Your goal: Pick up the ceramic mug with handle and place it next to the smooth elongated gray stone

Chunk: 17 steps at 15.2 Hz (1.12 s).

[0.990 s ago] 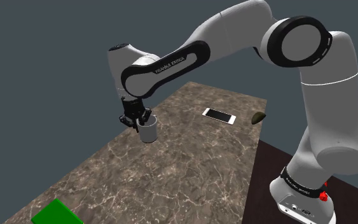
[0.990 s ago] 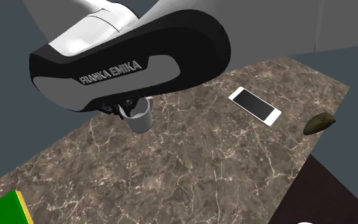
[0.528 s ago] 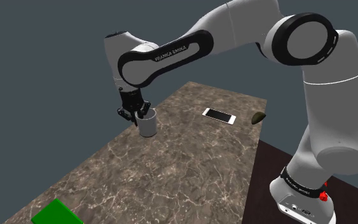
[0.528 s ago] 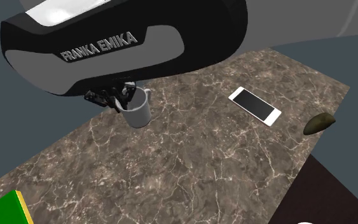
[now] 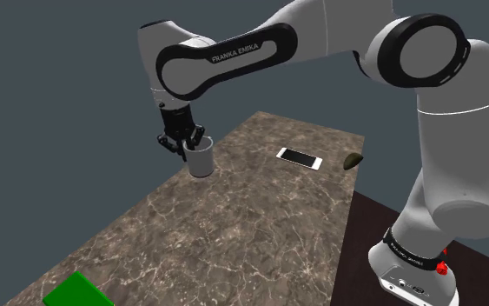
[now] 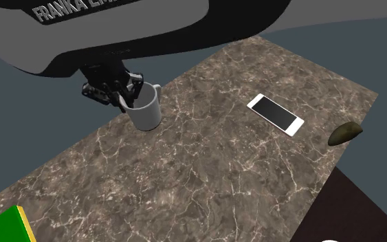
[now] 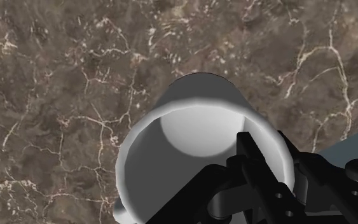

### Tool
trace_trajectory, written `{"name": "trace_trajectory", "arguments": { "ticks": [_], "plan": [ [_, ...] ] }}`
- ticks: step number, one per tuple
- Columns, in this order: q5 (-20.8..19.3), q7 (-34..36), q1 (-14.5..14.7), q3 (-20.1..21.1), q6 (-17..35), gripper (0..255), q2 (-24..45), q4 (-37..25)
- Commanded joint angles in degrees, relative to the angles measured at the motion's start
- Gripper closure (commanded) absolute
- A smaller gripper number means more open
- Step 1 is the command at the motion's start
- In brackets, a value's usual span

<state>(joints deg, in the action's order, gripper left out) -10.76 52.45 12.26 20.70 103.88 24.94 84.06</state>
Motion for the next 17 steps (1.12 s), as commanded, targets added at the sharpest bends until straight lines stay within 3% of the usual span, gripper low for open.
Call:
{"name": "trace_trajectory", "arguments": {
  "ticks": [1,15,17],
  "plan": [
    [0.1,-0.2,0.0,0.0,-1.4,255,-0.2,-1.2],
    [0.3,-0.9,1.1,0.3,-12.1,255,0.1,-12.3],
    [1.6,-3.0,-1.6,0.1,-9.8,255,-4.3,-6.0]
  ]
}}
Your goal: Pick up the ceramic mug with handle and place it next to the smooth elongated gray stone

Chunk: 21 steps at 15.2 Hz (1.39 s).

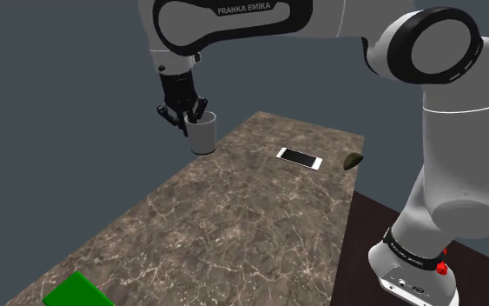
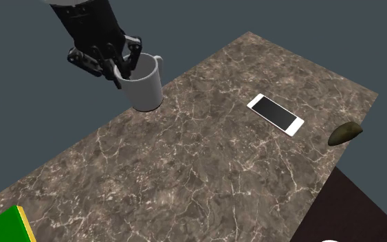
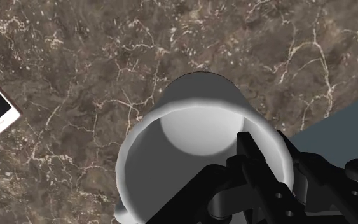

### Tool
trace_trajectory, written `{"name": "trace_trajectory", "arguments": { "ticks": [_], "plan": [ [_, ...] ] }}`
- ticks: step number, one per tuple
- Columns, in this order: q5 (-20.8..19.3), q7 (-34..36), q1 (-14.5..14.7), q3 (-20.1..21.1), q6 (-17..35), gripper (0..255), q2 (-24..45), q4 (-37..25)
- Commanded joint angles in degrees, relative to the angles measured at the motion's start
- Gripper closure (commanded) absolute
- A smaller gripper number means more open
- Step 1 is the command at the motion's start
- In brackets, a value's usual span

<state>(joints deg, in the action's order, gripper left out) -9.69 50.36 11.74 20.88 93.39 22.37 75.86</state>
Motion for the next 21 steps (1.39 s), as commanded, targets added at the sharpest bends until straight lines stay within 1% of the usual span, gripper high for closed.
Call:
{"name": "trace_trajectory", "arguments": {
  "ticks": [1,5,10,15,21],
  "plan": [
    [1.2,-2.0,-2.3,-0.3,1.6,255,-3.7,5.1],
    [3.6,-6.9,-6.6,-1.5,4.7,255,-10.9,14.7],
    [5.9,-13.5,-10.8,-3.9,7.4,255,-18.5,24.1],
    [7.2,-20.4,-14.2,-7.1,9.1,255,-24.5,31.2],
    [7.6,-28.7,-17.9,-11.6,10.3,255,-29.9,37.4]
  ]
}}
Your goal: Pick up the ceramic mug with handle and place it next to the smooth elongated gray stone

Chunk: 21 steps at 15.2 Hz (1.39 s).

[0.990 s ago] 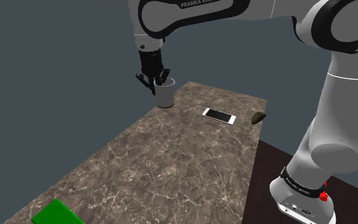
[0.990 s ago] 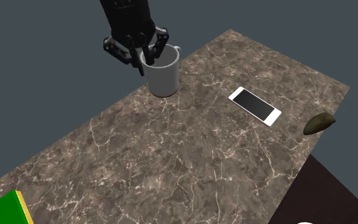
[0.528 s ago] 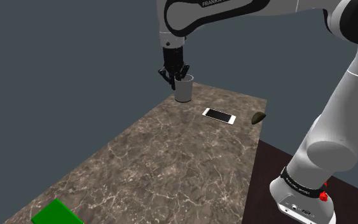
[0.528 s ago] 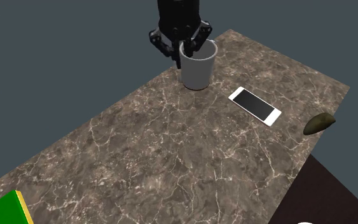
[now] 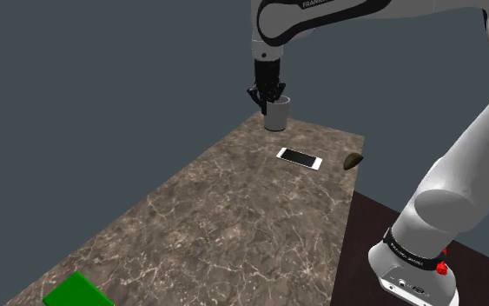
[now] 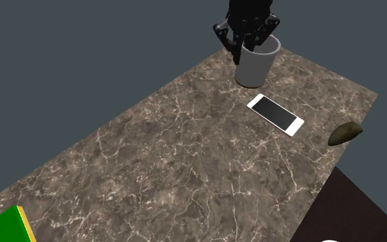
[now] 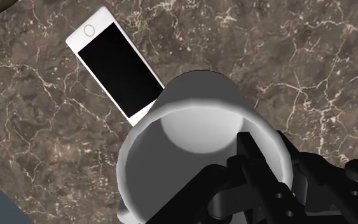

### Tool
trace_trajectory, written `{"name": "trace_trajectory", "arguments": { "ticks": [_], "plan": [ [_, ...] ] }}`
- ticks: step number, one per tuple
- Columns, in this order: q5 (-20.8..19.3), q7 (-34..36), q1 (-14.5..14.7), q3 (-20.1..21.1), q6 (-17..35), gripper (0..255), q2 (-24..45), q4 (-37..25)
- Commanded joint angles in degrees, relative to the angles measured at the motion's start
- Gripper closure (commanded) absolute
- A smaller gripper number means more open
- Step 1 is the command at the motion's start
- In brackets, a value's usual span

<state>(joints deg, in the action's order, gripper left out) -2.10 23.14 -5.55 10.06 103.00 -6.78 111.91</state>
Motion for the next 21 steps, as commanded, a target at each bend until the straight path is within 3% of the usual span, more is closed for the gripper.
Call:
{"name": "trace_trajectory", "arguments": {
  "ticks": [1,11,21],
  "plan": [
    [-0.1,-2.9,-1.2,-1.6,0.9,255,-1.4,2.1],
    [-1.7,-16.6,-7.1,-10.0,2.1,255,-5.3,6.5],
    [-3.5,-30.4,-13.1,-18.5,3.1,255,-3.3,4.4]
  ]
}}
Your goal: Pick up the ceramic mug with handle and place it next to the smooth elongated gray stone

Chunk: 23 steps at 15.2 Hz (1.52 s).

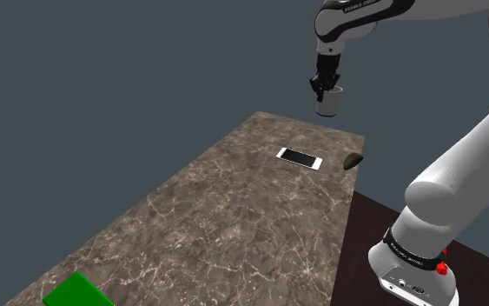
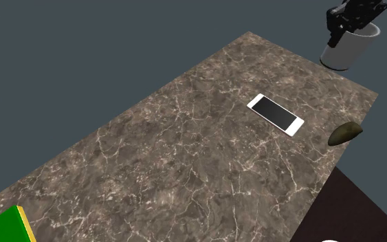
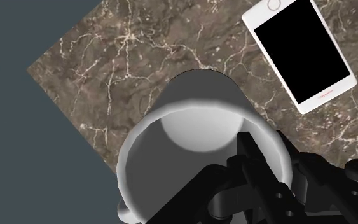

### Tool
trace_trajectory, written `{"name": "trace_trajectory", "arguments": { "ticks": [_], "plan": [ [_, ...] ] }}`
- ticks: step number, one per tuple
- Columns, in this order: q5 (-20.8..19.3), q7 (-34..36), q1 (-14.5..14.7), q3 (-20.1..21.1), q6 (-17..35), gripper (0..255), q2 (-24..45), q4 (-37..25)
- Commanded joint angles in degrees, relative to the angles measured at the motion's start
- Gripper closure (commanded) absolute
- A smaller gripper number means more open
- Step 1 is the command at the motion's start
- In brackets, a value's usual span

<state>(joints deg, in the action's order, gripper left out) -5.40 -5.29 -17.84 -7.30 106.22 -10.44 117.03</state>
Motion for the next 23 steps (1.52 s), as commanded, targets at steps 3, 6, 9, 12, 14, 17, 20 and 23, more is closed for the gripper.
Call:
{"name": "trace_trajectory", "arguments": {
  "ticks": [3,6,9,12,14,17,20,23],
  "plan": [
    [-0.3,-6.2,-2.5,-3.6,0.0,255,2.1,-2.6],
    [-0.1,-10.5,-4.3,-6.0,0.1,255,4.4,-5.1],
    [0.5,-14.8,-6.1,-8.4,0.1,255,7.2,-8.2],
    [0.9,-16.8,-6.9,-9.4,0.8,255,8.7,-9.1],
    [0.9,-16.7,-7.0,-9.4,2.3,255,8.9,-7.8],
    [0.9,-16.6,-7.0,-9.4,4.5,255,9.2,-5.8],
    [1.0,-16.6,-7.0,-9.5,6.8,255,9.7,-4.0],
    [1.1,-16.6,-7.1,-9.5,9.0,255,10.2,-2.3]
  ]
}}
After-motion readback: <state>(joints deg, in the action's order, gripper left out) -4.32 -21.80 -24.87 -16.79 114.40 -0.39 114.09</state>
